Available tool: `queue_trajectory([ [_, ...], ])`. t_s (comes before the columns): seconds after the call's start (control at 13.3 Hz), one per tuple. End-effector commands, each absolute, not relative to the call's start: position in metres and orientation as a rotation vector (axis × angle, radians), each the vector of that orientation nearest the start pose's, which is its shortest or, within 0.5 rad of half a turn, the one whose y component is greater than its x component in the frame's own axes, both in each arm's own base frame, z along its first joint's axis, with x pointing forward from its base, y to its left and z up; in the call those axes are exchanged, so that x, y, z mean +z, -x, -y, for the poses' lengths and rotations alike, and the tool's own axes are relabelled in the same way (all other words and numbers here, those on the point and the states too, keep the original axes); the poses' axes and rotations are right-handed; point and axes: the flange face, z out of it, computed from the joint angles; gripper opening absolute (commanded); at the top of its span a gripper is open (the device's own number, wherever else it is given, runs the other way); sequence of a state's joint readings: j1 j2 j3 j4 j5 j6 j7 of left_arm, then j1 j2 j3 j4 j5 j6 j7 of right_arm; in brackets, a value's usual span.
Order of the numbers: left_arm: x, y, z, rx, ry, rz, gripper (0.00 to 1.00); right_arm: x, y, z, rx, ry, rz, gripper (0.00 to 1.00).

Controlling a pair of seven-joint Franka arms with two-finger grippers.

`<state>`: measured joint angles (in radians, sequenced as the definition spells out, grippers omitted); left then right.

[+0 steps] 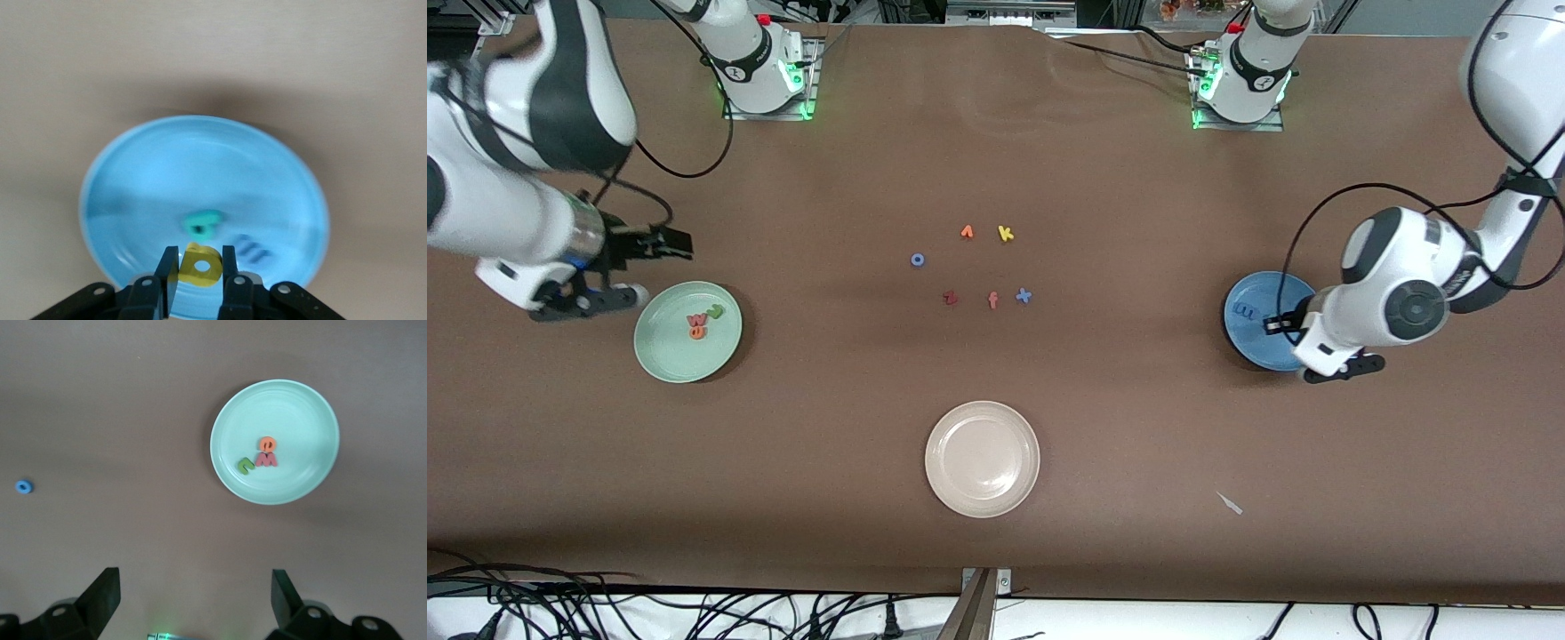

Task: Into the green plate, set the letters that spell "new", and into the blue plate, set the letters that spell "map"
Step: 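Drop yellow d on blue plate with the left gripper while the right gripper retracts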

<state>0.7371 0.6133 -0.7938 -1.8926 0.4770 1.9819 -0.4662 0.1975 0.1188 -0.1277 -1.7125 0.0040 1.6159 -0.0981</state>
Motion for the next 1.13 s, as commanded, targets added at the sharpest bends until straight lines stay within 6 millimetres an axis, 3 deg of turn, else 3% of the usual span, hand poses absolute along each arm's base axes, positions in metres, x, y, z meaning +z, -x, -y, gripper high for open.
queue_trajectory([
  [0.0,0.225,-0.586,-0.042,0.502,3.085,0.129,0.07,0.546,-0.557,-0.024,0.283,3.129,0.224,1.0],
  [0.15,0.209,-0.582,-0.058,0.531,3.092,0.15,0.11,0.58,-0.552,-0.024,0.268,3.132,0.216,1.0],
  [0.23,0.203,-0.582,-0.062,0.541,3.097,0.158,0.12,0.588,-0.553,-0.023,0.252,3.135,0.209,1.0],
  [0.38,0.201,-0.581,-0.063,0.545,3.097,0.161,0.14,0.59,-0.553,-0.014,0.237,3.135,0.178,1.0],
  [0.45,0.199,-0.58,-0.063,0.551,3.097,0.162,0.2,0.59,-0.554,-0.011,0.23,3.139,0.168,1.0],
  [0.53,0.195,-0.578,-0.063,0.565,3.1,0.162,0.44,0.588,-0.556,-0.01,0.23,3.14,0.163,1.0],
  [0.6,0.195,-0.577,-0.067,0.566,3.1,0.174,0.78,0.586,-0.558,-0.007,0.23,3.14,0.154,1.0],
  [0.68,0.196,-0.577,-0.067,0.566,3.1,0.174,1.0,0.587,-0.559,-0.006,0.227,3.139,0.151,1.0],
  [0.83,0.21,-0.584,-0.063,0.533,3.099,0.171,1.0,0.59,-0.561,-0.007,0.216,3.143,0.149,1.0],
  [1.05,0.266,-0.611,-0.045,0.406,3.109,0.162,1.0,0.59,-0.562,-0.007,0.208,3.144,0.149,1.0],
])
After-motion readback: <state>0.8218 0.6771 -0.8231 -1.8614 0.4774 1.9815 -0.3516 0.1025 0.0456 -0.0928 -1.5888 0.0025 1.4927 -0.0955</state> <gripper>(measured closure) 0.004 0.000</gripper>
